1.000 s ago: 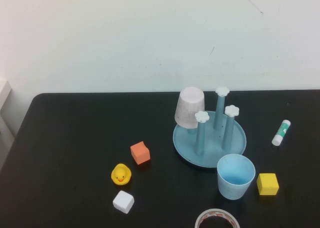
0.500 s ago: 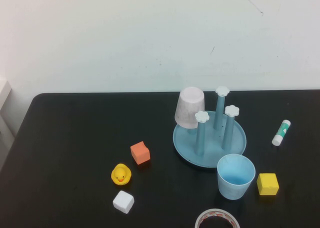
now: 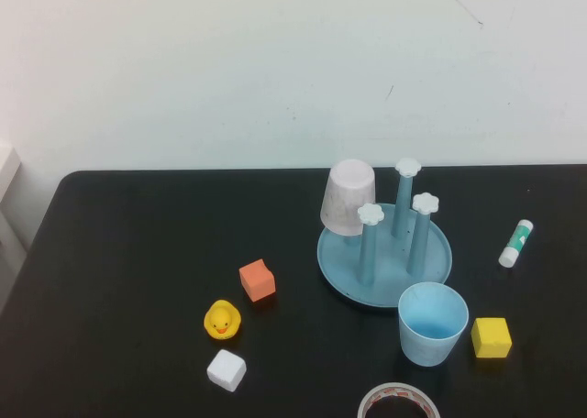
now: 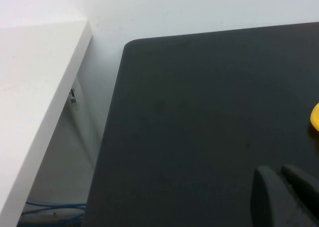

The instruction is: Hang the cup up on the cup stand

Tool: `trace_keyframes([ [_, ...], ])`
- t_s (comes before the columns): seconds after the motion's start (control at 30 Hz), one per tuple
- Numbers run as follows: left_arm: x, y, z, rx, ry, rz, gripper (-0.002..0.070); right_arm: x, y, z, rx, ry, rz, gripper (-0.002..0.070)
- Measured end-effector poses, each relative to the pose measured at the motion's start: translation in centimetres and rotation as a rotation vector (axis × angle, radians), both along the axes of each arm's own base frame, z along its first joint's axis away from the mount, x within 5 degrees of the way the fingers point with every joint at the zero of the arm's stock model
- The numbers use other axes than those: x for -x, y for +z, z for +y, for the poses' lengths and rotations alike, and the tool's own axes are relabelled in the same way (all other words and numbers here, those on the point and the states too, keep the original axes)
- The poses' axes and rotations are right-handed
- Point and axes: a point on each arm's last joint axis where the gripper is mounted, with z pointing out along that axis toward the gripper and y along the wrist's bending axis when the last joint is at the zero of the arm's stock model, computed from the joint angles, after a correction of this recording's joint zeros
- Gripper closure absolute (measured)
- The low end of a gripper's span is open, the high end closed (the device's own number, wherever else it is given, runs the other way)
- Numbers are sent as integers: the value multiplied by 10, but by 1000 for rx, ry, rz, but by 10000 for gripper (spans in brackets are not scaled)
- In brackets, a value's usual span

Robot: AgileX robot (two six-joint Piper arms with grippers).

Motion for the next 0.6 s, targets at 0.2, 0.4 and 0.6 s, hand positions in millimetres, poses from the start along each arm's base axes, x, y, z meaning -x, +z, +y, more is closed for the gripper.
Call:
trace_keyframes([
  [0.2, -1, 4, 0, -3, -2, -54, 676, -1, 2, 0, 3, 1, -32, 678],
  [0.4, -3, 28, -1, 9, -14, -316, 677, -5, 24, 0, 17, 7, -293, 678],
  [0.6, 1, 53, -3, 24, -29, -598, 677, -3, 47, 1, 31, 12, -548, 678],
])
